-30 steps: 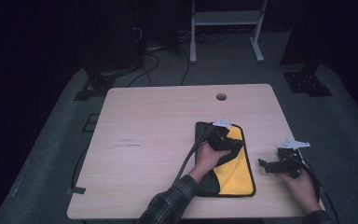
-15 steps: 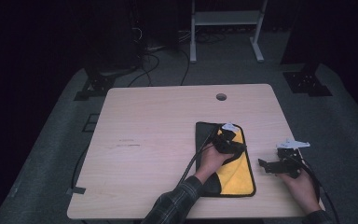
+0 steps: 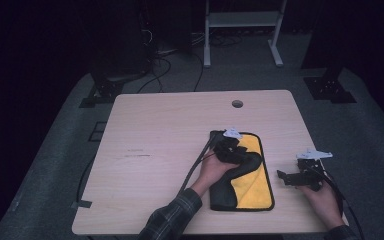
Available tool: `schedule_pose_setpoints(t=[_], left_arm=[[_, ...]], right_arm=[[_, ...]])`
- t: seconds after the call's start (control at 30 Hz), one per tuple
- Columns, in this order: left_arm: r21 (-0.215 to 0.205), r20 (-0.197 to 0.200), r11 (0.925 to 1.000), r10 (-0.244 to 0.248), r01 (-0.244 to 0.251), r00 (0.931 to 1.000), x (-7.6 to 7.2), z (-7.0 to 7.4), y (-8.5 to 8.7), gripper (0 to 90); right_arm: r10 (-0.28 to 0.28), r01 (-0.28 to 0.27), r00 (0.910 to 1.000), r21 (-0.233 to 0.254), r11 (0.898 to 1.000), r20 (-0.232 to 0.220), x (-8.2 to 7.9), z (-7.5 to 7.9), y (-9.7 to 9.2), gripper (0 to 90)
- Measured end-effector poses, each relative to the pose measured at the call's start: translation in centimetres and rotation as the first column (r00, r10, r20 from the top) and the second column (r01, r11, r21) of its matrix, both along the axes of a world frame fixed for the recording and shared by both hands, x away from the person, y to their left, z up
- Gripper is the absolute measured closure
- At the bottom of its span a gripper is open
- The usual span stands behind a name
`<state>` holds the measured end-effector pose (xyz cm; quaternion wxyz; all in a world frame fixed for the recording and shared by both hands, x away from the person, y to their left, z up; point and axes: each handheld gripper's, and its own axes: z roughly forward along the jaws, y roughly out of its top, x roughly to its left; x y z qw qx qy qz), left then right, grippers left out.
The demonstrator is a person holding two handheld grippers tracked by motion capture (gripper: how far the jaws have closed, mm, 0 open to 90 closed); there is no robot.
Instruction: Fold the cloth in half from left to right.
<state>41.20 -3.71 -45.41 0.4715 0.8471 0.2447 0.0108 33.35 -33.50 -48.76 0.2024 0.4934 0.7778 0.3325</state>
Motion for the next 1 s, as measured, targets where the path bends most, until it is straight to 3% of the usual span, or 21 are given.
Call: schedule_pose_setpoints(t=[0.17, 0.33, 0.47, 0.67, 0.77, 0.87, 1.0], left_arm=[[0.067, 0.064, 0.9945, 0.077, -0.081, 0.995, -0.7, -0.2, 3.5, 45.8], [0.11, 0.06, 0.9835, 0.138, -0.144, 0.9886, -0.7, -1.0, 6.7, 42.3], [0.129, 0.058, 0.9746, 0.177, -0.183, 0.9825, -0.7, -1.5, 8.0, 41.3], [0.157, 0.041, 0.9701, 0.18, -0.185, 0.9827, -1.3, -2.2, 8.6, 42.8], [0.159, 0.029, 0.9709, 0.177, -0.179, 0.9839, -1.8, -2.2, 8.7, 46.1], [0.166, 0.049, 0.9706, 0.168, -0.174, 0.9845, -2.5, -2.2, 8.6, 52.7], [0.163, 0.039, 0.975, 0.147, -0.151, 0.9884, -3.0, -2.2, 8.3, 73.0]], right_arm=[[0.0, 0.0, 1.0, 0.0, 1.0, 0.0, 0.0, 0.0, 0.0, 2.8], [0.0, 0.0, 1.0, 0.0, 1.0, 0.0, 0.0, 0.0, 0.0, 2.9], [0.0, 0.0, 1.0, 0.0, 1.0, 0.0, 0.0, 0.0, 0.0, 2.8], [0.0, 0.0, 1.0, 0.001, 1.0, 0.0, 0.0, 0.0, 0.0, 2.9], [0.0, 0.0, 1.0, 0.0, 1.0, 0.0, 0.0, 0.0, 0.0, 2.9], [0.0, 0.0, 1.0, 0.001, 1.0, 0.0, 0.0, 0.0, 0.0, 2.9], [0.0, 0.0, 1.0, 0.0, 1.0, 0.0, 0.0, 0.0, 0.0, 2.9]])
